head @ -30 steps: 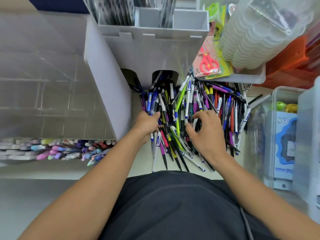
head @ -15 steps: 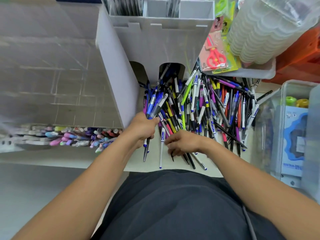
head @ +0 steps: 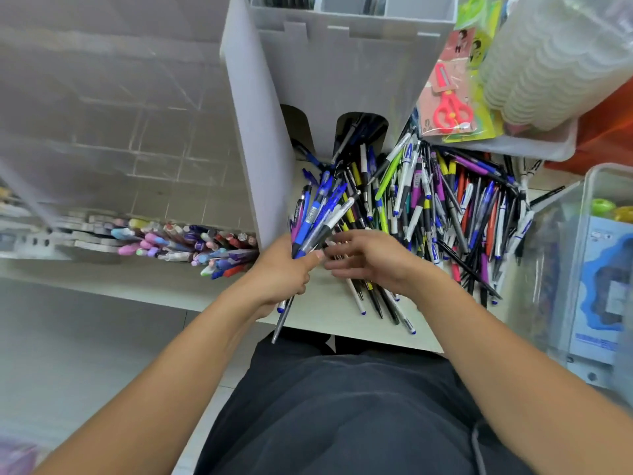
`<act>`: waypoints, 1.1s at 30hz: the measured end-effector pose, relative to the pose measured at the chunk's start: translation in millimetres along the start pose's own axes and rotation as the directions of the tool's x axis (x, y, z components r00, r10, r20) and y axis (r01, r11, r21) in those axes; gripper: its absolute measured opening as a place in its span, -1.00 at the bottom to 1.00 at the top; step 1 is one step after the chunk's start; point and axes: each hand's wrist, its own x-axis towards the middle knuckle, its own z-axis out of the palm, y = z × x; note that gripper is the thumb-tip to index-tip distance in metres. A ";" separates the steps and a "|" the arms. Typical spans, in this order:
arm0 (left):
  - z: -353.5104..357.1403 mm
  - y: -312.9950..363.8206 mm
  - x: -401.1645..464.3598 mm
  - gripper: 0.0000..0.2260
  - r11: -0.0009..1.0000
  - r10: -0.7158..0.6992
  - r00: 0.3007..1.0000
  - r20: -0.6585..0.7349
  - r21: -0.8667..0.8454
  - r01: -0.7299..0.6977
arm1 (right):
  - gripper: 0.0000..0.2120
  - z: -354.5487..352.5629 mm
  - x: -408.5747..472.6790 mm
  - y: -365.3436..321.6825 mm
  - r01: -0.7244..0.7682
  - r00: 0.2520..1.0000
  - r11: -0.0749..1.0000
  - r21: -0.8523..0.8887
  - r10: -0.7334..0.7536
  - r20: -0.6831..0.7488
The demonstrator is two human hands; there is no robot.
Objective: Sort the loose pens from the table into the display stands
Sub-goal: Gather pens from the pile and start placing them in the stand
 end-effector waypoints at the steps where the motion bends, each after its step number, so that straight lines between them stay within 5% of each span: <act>1: -1.1 -0.3 -3.0 -0.81 1.000 0.012 1.000 0.029 0.000 -0.012 | -0.69 1.0 -6.5 -5.2 0.017 0.998 0.989 0.146 -0.025 0.053; 3: -4.7 0.5 -10.2 -0.77 0.999 0.033 0.993 0.111 0.028 -0.036 | -0.77 7.4 -17.8 -16.2 0.071 0.990 0.946 0.315 -0.107 0.095; 8: -17.5 15.9 -28.5 -0.84 0.995 0.066 0.952 0.298 0.051 -0.085 | -0.71 31.0 -27.3 -52.2 0.294 0.956 0.843 0.451 -0.260 -0.138; 14: -22.9 39.3 -28.4 -0.82 0.979 0.022 0.913 0.408 0.175 -0.101 | -0.68 24.5 -20.9 -62.6 0.528 0.842 0.798 0.291 -0.449 -0.298; 18: -5.3 45.4 -21.8 -0.79 0.985 0.013 0.911 0.413 0.152 -0.083 | -0.90 12.3 -21.9 -64.6 0.589 0.778 0.767 0.255 -0.452 -0.436; 24: 19.3 59.4 -6.9 -0.85 0.999 0.010 0.932 0.363 0.041 -0.026 | -0.83 -2.9 -23.1 -50.3 0.592 0.680 0.806 0.012 -0.491 -0.545; 29: 24.9 76.9 3.7 -0.91 0.996 -0.086 0.883 0.461 0.024 0.085 | -0.78 -19.1 -28.2 -51.8 0.520 0.733 0.852 -0.063 -0.483 -0.479; 33: 31.5 85.1 15.6 -0.86 0.992 -0.124 0.915 0.385 0.076 0.103 | -0.76 -25.6 -22.9 -57.5 0.513 0.700 0.837 -0.188 -0.535 -0.473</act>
